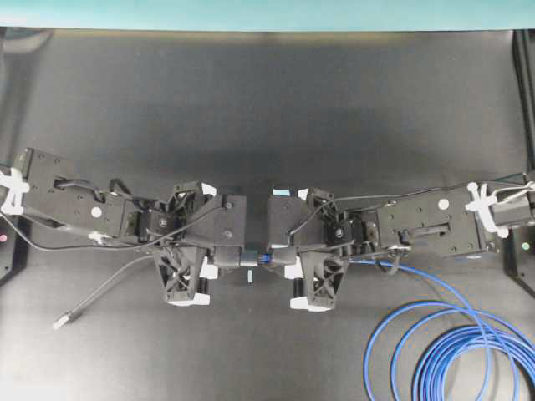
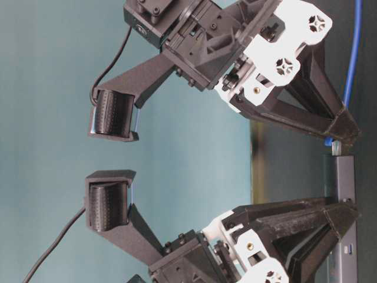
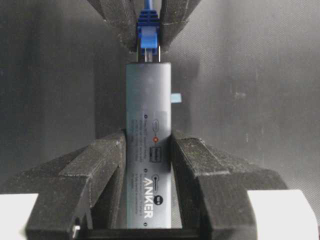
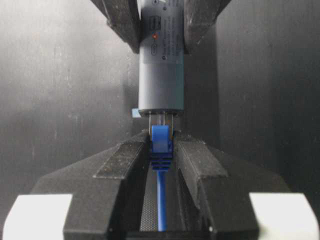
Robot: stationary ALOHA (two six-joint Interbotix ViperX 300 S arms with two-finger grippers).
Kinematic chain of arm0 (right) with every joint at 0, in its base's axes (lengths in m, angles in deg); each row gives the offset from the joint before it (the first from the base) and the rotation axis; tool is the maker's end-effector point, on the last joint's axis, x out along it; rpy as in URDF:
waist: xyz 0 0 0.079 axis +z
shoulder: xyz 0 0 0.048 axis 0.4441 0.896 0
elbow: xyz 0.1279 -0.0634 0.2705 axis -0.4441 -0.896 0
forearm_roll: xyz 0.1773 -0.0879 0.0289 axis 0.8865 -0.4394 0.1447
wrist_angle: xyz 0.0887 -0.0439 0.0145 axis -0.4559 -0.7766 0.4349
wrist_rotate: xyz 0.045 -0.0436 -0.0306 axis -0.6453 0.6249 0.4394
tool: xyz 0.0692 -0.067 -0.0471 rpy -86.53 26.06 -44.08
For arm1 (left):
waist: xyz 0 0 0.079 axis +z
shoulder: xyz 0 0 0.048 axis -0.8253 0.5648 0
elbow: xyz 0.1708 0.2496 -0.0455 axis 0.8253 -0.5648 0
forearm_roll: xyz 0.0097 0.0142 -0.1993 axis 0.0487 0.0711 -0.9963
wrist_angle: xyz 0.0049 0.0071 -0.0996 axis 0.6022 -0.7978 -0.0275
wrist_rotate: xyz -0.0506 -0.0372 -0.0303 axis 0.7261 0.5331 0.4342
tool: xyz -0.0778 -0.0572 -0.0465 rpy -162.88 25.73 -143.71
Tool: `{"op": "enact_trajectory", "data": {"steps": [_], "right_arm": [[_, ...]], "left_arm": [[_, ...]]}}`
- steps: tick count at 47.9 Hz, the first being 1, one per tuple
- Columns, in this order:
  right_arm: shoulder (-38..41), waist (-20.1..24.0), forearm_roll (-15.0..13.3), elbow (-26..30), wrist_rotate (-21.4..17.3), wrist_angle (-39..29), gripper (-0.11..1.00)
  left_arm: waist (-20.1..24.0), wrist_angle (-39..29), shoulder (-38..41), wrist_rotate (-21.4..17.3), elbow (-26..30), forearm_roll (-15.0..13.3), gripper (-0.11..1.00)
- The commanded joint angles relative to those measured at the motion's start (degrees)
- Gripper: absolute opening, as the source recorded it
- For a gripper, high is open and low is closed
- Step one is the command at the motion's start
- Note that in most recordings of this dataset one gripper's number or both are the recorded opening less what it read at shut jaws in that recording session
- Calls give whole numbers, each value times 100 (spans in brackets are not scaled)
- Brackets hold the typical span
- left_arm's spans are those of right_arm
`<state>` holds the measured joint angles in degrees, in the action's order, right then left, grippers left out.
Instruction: Insert the LAN cable into the hub.
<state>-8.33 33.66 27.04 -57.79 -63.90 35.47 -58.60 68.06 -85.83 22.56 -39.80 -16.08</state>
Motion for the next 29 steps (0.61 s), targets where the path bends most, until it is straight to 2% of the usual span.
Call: {"op": "enact_trajectory", "data": {"steps": [1, 15, 29], "right_arm": [[9, 26, -18, 229, 62, 211, 13], [114, 26, -18, 299, 53, 220, 13], [53, 26, -18, 193, 18, 229, 13]], "left_arm": [[88, 272, -44, -18, 369, 18, 28], [132, 413, -18, -18, 422, 18, 28], [132, 334, -149, 9, 62, 18, 28]]}}
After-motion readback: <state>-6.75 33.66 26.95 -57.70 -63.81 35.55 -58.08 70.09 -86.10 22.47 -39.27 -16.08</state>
